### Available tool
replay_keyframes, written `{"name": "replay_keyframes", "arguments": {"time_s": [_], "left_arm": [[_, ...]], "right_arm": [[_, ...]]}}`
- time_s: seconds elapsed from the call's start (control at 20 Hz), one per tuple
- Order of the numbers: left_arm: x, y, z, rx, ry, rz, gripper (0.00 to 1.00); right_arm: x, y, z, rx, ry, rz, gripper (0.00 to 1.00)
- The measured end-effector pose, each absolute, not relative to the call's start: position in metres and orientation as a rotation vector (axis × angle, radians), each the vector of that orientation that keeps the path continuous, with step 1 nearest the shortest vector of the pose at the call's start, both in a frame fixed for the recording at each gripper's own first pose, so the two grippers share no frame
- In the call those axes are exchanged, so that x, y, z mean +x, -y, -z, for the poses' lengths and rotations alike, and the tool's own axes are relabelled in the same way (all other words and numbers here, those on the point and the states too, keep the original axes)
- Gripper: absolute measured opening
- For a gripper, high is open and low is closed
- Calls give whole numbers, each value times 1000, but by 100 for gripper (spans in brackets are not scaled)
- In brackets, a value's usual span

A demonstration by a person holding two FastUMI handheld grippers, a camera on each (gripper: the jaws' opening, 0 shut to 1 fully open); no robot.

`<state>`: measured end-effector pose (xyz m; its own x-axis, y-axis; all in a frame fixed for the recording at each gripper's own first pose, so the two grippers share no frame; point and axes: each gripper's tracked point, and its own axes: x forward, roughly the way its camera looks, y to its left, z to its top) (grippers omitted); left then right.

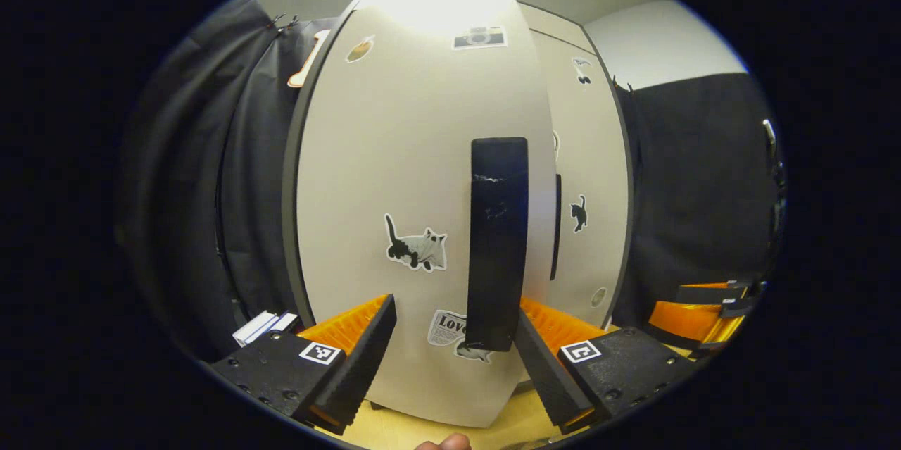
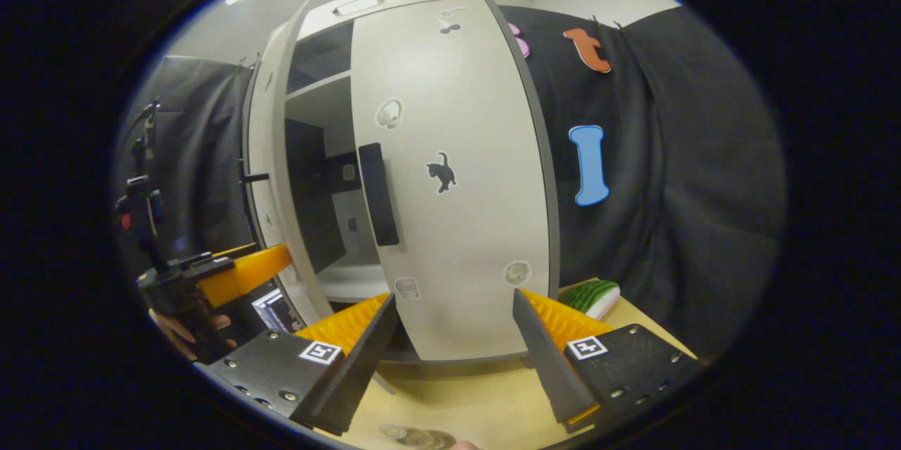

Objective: Grasp the bottle in the cabinet with the left hand and place it on the coaster, then close the right door with the right hand and the left door with the left hand.

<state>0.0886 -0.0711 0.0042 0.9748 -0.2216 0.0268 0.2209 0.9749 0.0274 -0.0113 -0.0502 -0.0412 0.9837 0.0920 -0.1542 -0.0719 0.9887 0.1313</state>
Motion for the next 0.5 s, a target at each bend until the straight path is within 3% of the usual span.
{"name": "replay_keyframes", "arguments": {"time_s": [0.5], "left_arm": [[144,94,-1,-5,51,147,96]], "right_arm": [[-13,65,56,58,-160,-58,100]]}}
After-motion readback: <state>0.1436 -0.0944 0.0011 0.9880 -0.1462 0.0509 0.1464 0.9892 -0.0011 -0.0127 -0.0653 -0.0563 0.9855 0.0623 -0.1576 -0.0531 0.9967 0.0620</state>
